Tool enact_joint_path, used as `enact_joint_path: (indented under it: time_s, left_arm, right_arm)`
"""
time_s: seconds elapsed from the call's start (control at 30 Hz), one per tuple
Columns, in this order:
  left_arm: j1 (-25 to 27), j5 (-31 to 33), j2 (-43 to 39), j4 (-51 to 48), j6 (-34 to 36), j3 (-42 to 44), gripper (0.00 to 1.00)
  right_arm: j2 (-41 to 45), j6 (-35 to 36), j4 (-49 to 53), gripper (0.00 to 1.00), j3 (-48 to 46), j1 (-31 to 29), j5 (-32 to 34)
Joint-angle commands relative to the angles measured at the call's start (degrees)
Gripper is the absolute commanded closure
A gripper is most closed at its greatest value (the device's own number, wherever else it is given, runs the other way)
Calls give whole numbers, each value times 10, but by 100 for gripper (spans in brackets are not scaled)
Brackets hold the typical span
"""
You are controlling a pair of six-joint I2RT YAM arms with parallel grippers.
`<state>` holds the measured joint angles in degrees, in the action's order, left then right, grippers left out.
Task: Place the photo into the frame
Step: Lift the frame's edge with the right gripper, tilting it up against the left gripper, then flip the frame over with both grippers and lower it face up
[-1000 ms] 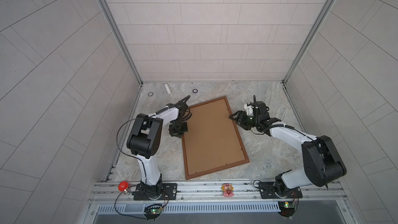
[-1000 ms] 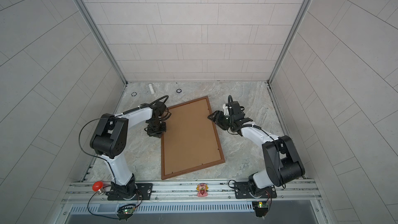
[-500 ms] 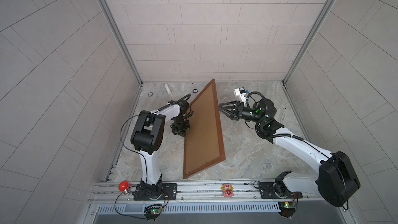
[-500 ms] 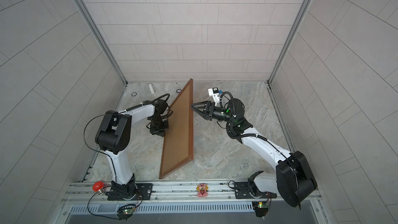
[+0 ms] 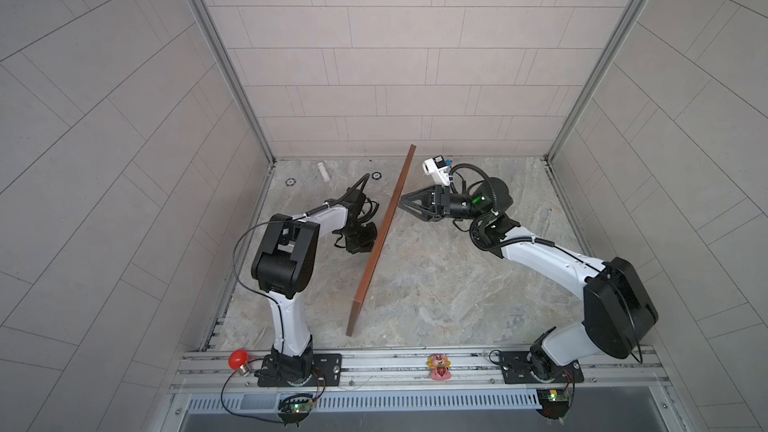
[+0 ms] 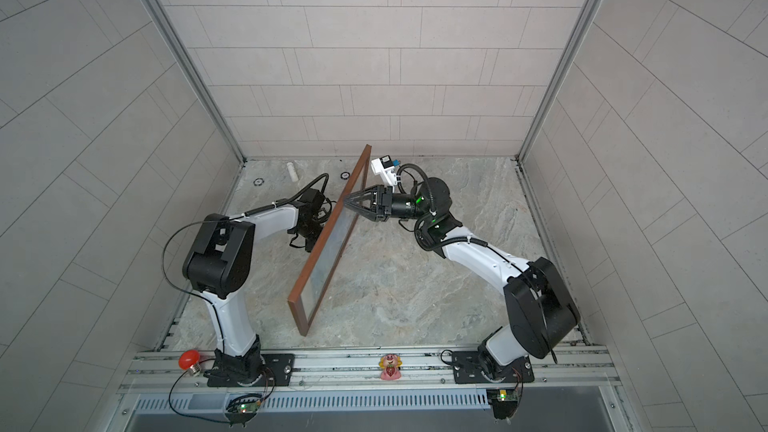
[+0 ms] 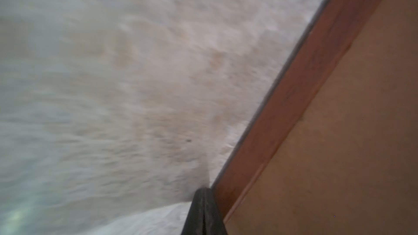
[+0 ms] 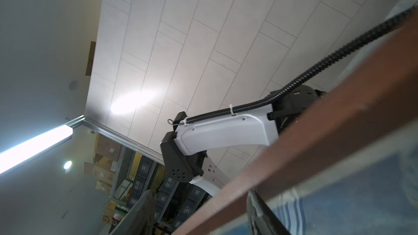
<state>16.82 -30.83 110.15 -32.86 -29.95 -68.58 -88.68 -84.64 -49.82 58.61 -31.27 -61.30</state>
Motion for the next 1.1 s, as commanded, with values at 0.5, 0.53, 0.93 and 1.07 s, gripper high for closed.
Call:
enact_joint_path:
  time_s: [0.5,0.53,0.93,1.07]
  left_arm:
    - [-42,-77,-202,-165,41,-165,67]
    - [-51,-83,-216,-167,41,-176,60]
    - [-79,-213,-339,-72,-40,-175,31]
    - [-79,-204,-352,-119,-6,-186,30]
  right_arm:
    - [-94,7,103,39,25,5,0]
    - [-93,18,120,40,30,4,0]
    - [-111,63,193,40,89,-16,1]
    - [-114,68,201,40,98,-22,0]
